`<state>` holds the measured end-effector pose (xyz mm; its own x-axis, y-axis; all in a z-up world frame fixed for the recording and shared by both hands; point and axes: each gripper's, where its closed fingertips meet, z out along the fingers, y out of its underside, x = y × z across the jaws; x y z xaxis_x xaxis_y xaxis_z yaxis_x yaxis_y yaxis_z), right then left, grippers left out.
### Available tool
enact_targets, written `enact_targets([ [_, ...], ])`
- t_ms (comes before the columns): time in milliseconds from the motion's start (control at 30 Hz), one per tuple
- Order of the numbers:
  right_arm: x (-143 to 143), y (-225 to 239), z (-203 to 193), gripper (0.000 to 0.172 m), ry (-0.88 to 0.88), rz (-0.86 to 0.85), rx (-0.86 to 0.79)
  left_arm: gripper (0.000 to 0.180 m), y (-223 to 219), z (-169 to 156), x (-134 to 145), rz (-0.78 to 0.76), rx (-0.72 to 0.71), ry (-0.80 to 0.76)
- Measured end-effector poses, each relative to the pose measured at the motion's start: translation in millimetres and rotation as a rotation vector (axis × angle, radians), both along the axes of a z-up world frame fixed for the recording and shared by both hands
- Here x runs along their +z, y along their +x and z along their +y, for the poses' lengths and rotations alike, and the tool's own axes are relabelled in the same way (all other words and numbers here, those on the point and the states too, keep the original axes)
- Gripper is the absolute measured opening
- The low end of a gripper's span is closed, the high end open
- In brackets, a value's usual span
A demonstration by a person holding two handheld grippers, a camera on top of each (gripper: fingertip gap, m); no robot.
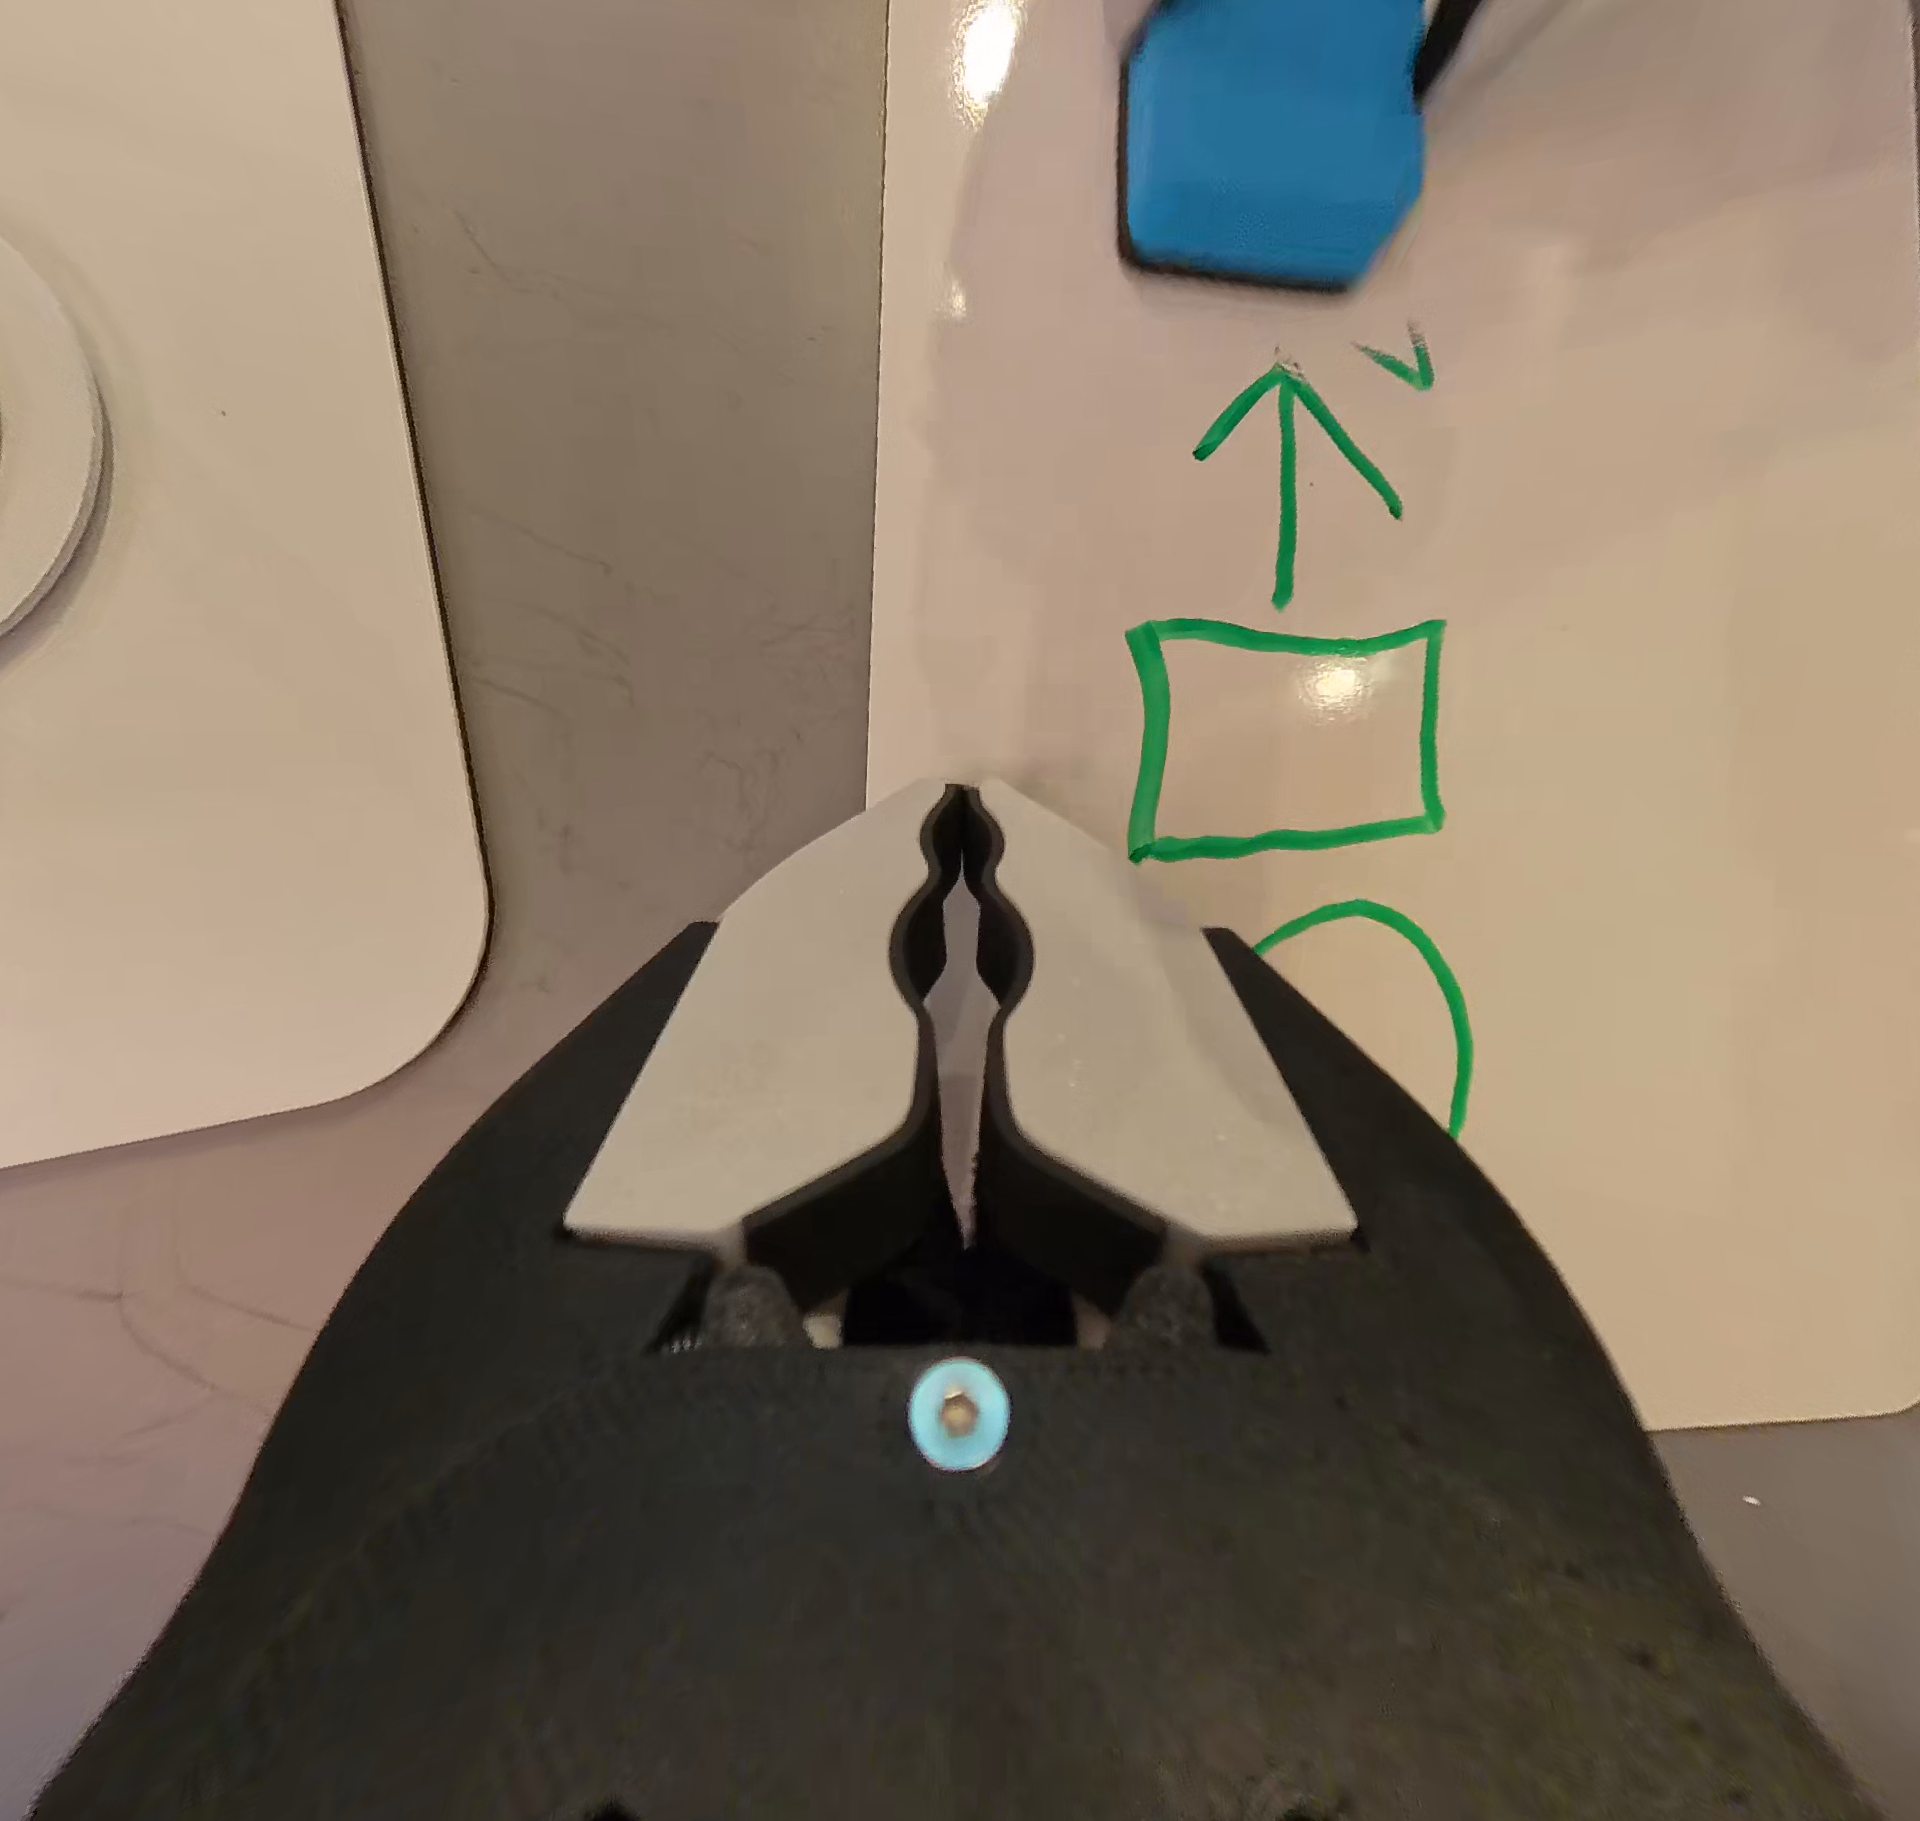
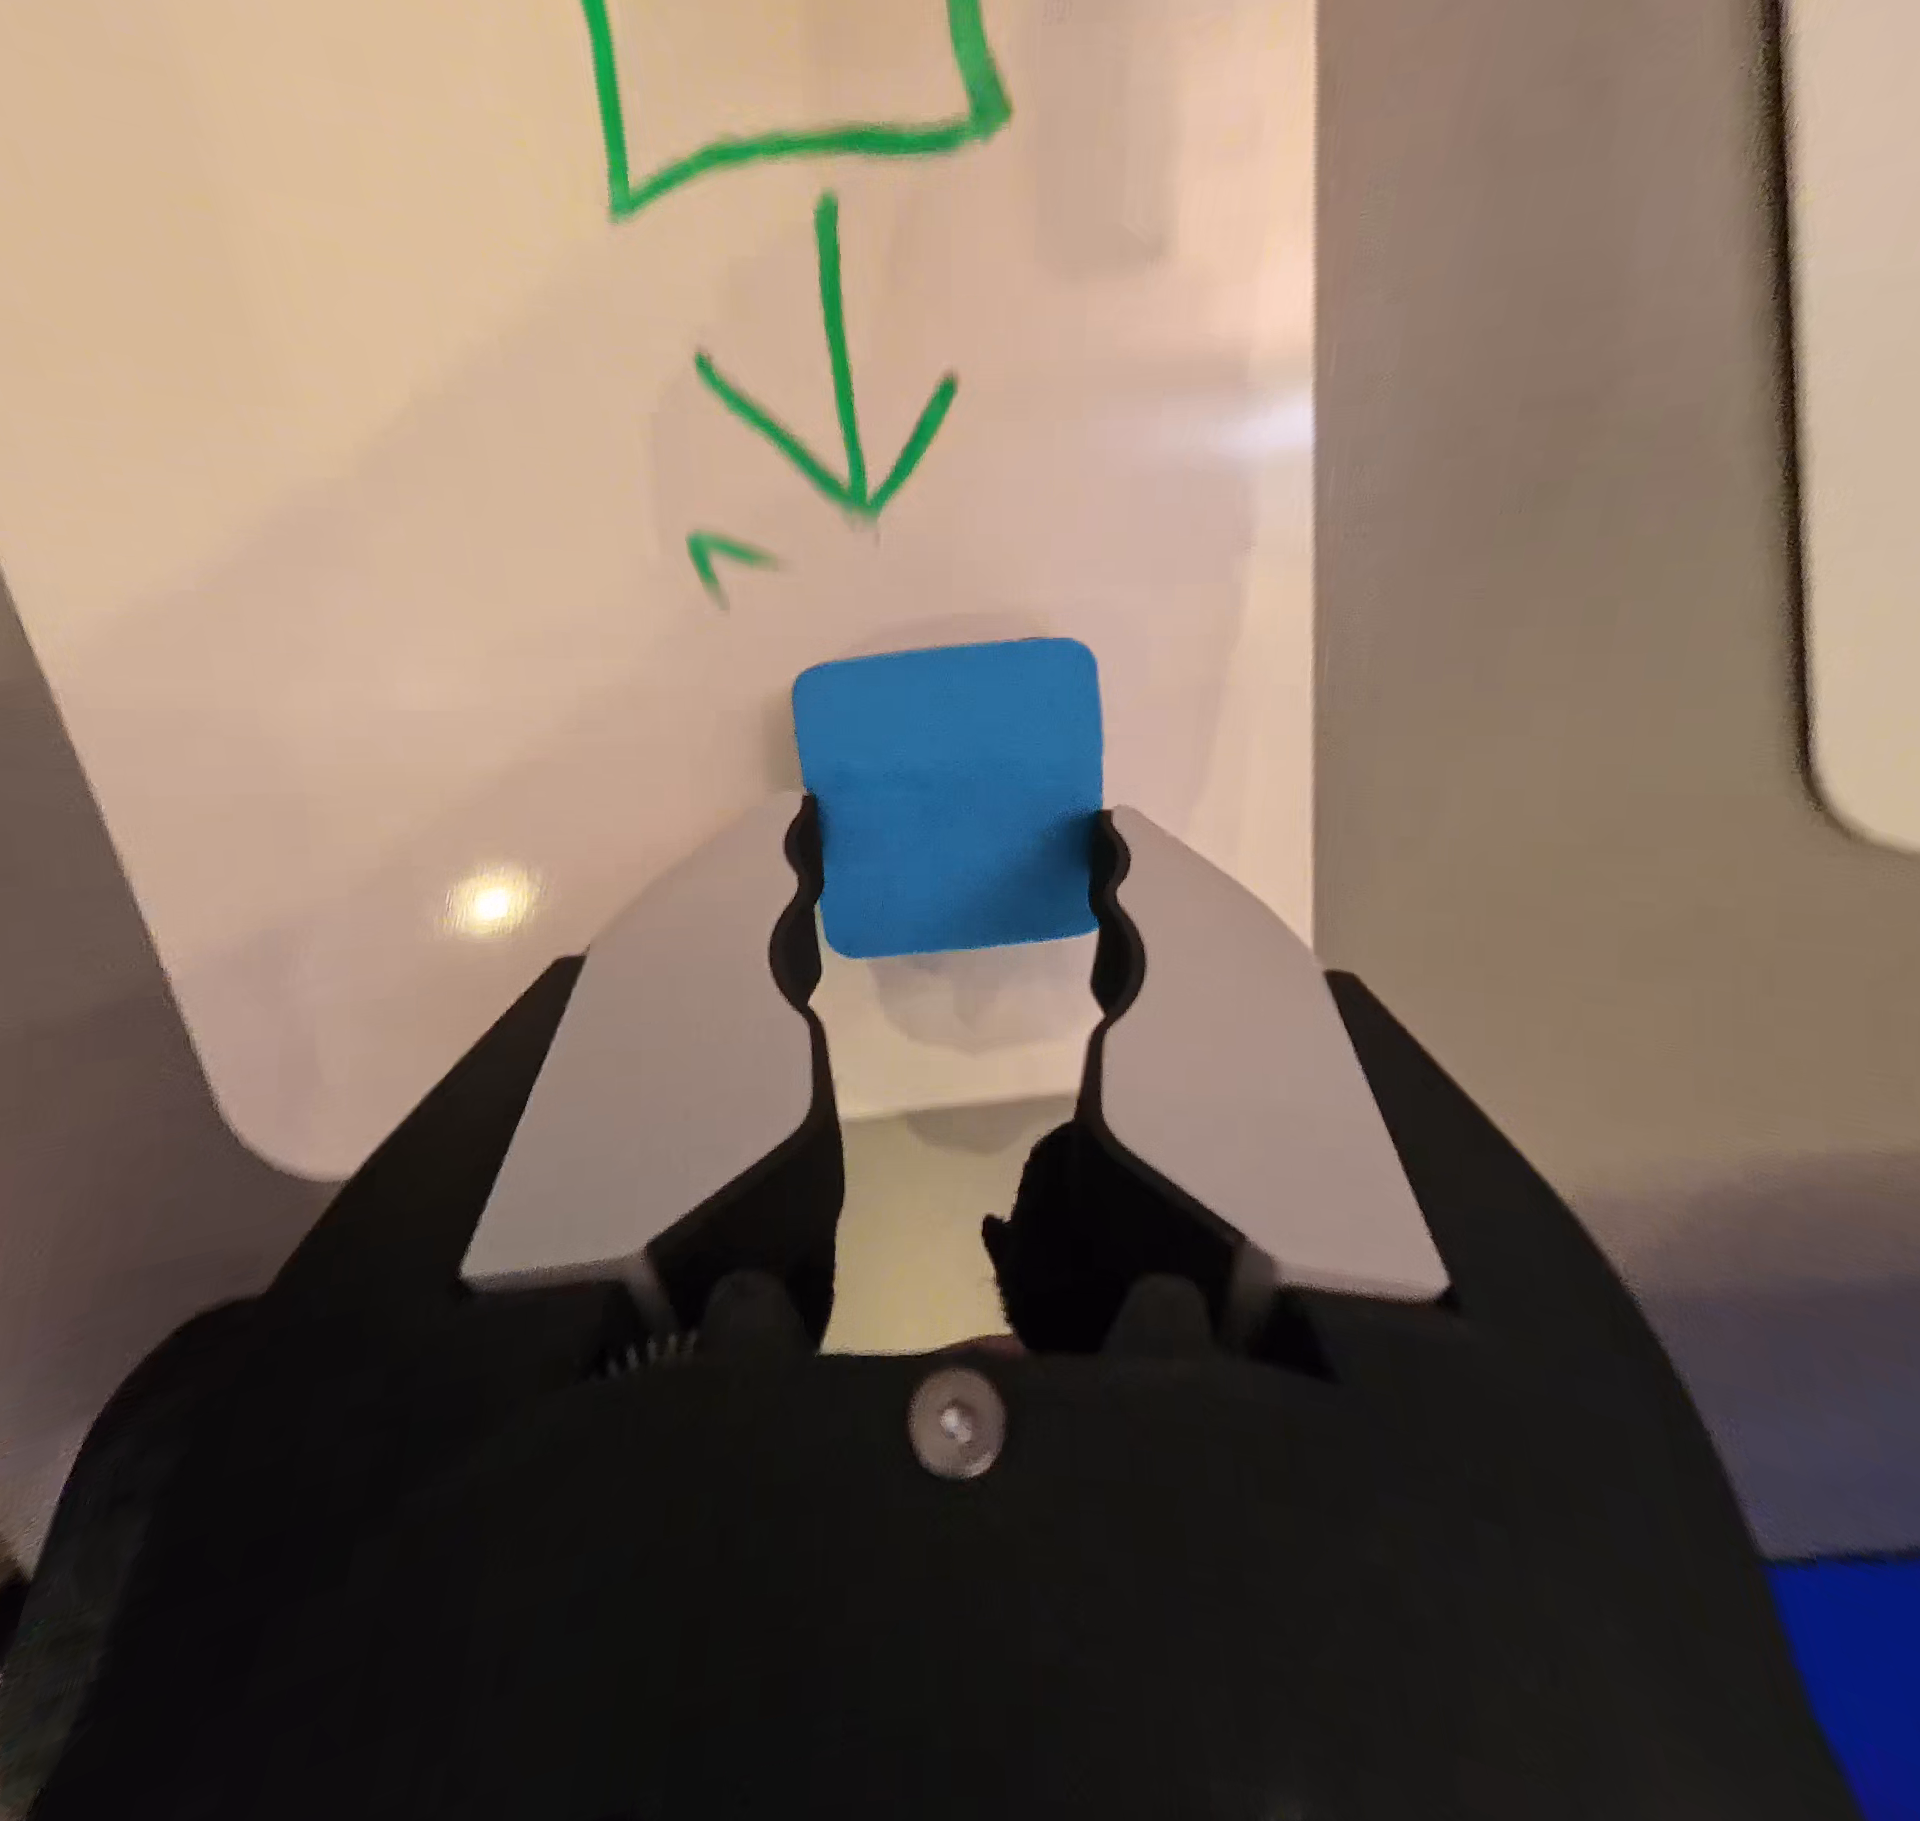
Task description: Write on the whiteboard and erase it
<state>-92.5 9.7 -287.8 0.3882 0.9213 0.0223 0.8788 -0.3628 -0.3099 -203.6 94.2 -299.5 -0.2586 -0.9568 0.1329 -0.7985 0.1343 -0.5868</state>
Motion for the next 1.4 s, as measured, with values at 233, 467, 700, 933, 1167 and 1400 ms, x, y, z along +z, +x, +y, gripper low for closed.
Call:
enact_targets([
  [233, -0.2, 0.7, -9.1, 0.051, -0.015, -0.022, 0.014, 0.001, 0.6, -0.2, 0.0, -0.006, 0.004, -0.004],
  [467, -0.4, -5.3, -22.8, 0.051, -0.041, -0.050, 0.063, 0.001, 0.4, -0.3, 0.2, -0.004, 0.006, -0.008],
  [700, -0.6, -43.2, -24.1, 0.051, -0.033, 0.004, 0.126, 0.001, 0.4, -0.4, 0.2, -0.011, 0.013, -0.017],
  [933, -1.2, -52.7, 0.3, 0.051, -0.018, 0.051, 0.088, 0.001, 0.5, -0.4, 0.4, -0.014, 0.012, -0.028],
  [1167, -1.4, -6.0, -5.0, 0.051, -0.039, -0.015, 0.010, 0.001, 0.5, -0.3, 0.5, -0.013, 0.008, -0.030],
  [1400, -1.6, 25.3, -23.5, 0.051, -0.053, -0.011, -0.042, 0.001, 0.8, -0.3, 0.7, -0.011, 0.008, -0.035],
])
